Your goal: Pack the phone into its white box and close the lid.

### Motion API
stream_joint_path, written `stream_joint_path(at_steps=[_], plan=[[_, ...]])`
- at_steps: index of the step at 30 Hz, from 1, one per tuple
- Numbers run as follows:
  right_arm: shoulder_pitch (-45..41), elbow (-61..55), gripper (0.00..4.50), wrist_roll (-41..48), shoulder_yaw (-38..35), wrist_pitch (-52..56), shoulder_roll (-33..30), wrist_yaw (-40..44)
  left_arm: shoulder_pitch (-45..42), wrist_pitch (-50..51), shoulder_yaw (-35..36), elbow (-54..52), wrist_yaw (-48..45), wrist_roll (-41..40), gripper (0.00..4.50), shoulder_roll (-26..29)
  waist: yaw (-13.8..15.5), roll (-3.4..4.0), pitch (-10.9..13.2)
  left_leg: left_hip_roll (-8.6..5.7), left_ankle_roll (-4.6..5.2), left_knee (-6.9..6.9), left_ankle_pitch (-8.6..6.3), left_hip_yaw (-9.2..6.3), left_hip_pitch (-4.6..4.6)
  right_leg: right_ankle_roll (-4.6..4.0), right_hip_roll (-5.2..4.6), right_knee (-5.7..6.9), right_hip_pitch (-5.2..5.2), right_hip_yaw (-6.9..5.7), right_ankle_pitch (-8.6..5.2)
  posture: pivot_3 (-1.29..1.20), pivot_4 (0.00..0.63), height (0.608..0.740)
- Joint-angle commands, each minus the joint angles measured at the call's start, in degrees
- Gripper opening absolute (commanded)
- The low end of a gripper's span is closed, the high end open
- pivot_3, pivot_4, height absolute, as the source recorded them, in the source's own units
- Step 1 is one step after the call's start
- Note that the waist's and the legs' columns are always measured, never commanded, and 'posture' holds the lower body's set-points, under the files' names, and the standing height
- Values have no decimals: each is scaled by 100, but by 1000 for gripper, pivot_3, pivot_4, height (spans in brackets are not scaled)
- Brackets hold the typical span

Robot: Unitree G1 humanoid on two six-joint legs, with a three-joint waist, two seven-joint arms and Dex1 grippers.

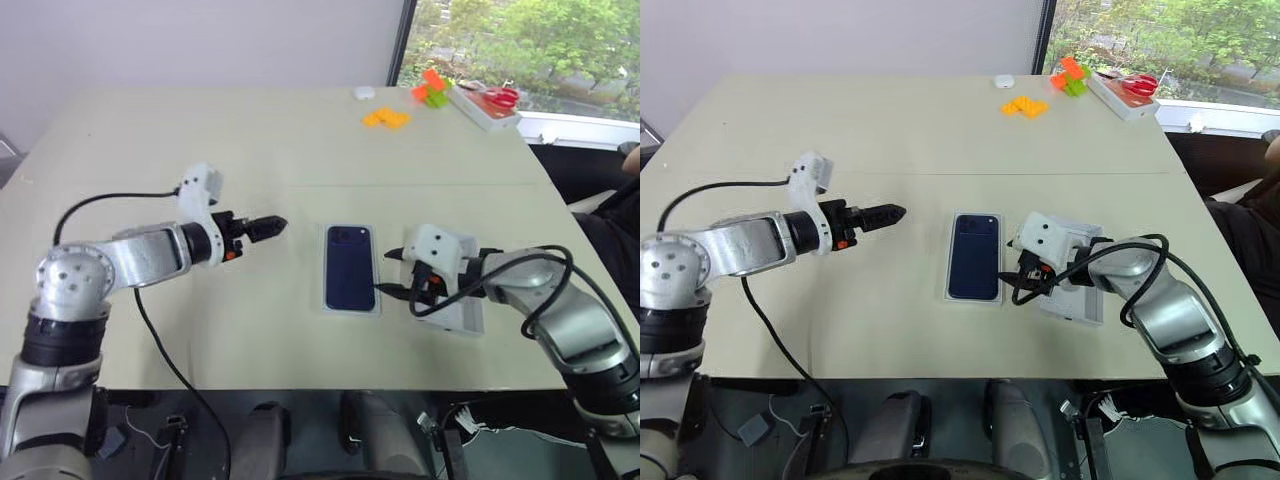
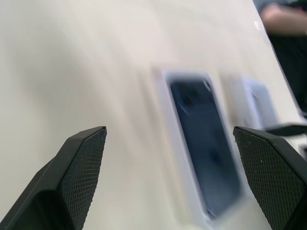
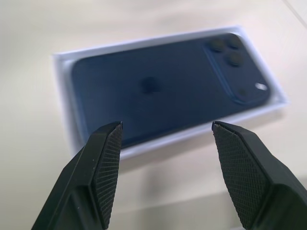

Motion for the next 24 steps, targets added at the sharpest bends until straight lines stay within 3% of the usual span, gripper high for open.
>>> stream_joint_path(at_steps=[1,4,5,8,11,12,17,20,23,24], plan=[[-105,89,3143,-121,-26,-125,14,-121,445,-91,-486,-563,-919,1364,4454,396,-1,1,-1,0,0,-1,0,4,1,0,0,0,0,3,0,0,150,726],[-112,114,3143,-153,-9,-170,14,-132,744,-151,-569,-646,-1400,1871,4454,413,-2,-1,1,1,2,-1,-1,10,0,1,2,0,-3,7,-1,0,150,726],[-114,128,2882,-166,-10,-187,13,-138,797,-157,-543,-651,-1505,1944,4492,349,-1,-1,1,2,3,0,-1,10,0,2,2,0,-3,6,-1,0,150,726],[-120,182,1925,-141,-92,-148,20,-178,905,-231,-568,-749,-1778,2345,4500,223,-2,-1,1,3,6,0,-3,9,0,16,2,0,-2,6,-10,0,150,726],[-121,148,266,-172,-138,-127,-20,-238,988,-343,-759,-899,-2094,2976,4500,263,-18,-1,1,4,9,0,-5,10,0,14,2,0,-3,7,-7,0,150,726],[-143,140,117,-206,-158,-105,-18,-301,1015,-403,-811,-945,-2224,3162,4500,267,-28,-1,1,5,10,0,-5,10,0,14,3,0,-3,7,-7,0,150,726],[-277,61,117,209,-395,462,62,-283,1113,-593,-900,-982,-2669,3820,4500,134,-76,-1,1,7,10,0,-5,11,1,14,5,3,-5,7,-6,0,150,726],[-275,-11,1006,309,-448,631,3,-267,1158,-721,-801,-986,-2933,3989,4500,-55,-107,-1,0,8,10,0,-5,9,1,18,6,4,-3,7,-4,0,150,726],[-189,-129,2410,298,-431,635,-91,-277,1197,-831,-803,-1031,-3144,4258,4500,-98,-122,-1,1,8,12,0,-7,10,0,25,5,3,-5,7,1,0,150,726],[-176,-157,2410,293,-434,676,-106,-303,1209,-852,-816,-1023,-3194,4353,4500,-108,-129,-1,1,8,13,0,-7,10,0,26,5,4,-5,7,1,0,150,726]])
